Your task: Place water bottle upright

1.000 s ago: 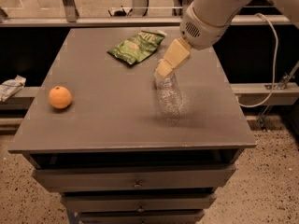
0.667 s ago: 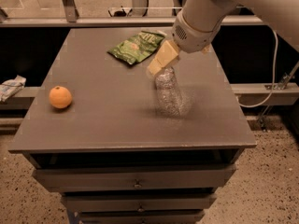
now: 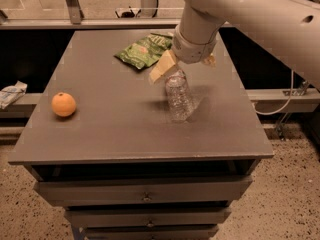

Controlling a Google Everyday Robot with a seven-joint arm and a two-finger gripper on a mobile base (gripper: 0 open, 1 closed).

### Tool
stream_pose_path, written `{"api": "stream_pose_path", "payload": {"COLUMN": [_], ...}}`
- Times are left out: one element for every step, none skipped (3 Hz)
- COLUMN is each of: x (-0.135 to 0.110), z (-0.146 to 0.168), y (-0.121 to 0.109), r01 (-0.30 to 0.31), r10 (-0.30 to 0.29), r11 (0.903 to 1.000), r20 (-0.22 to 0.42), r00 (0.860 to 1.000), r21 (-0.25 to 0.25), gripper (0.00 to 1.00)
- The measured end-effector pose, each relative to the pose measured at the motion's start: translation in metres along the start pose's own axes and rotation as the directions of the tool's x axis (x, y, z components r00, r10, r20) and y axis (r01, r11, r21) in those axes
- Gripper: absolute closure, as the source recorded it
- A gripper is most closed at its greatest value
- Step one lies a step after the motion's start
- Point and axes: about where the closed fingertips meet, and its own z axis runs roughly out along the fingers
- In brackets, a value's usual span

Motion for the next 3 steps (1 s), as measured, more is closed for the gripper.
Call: {"api": "stream_pose_path", "payload": {"x": [-0.007, -0.014, -0.019], "z": [0.019, 0.032, 0.043], "y": [0.005, 0.009, 0.013], "r01": [-0.018, -0.015, 0.004], "r10": [0.019, 0.016, 0.000], "r11": [0.9996, 0.9986, 0.9969], "r20": [-0.016, -0.035, -0.052], "r00": [1.000, 0.999, 0.999], "r21": [0.021, 0.051, 0.079], "gripper": [0.00, 0.00, 0.16]}}
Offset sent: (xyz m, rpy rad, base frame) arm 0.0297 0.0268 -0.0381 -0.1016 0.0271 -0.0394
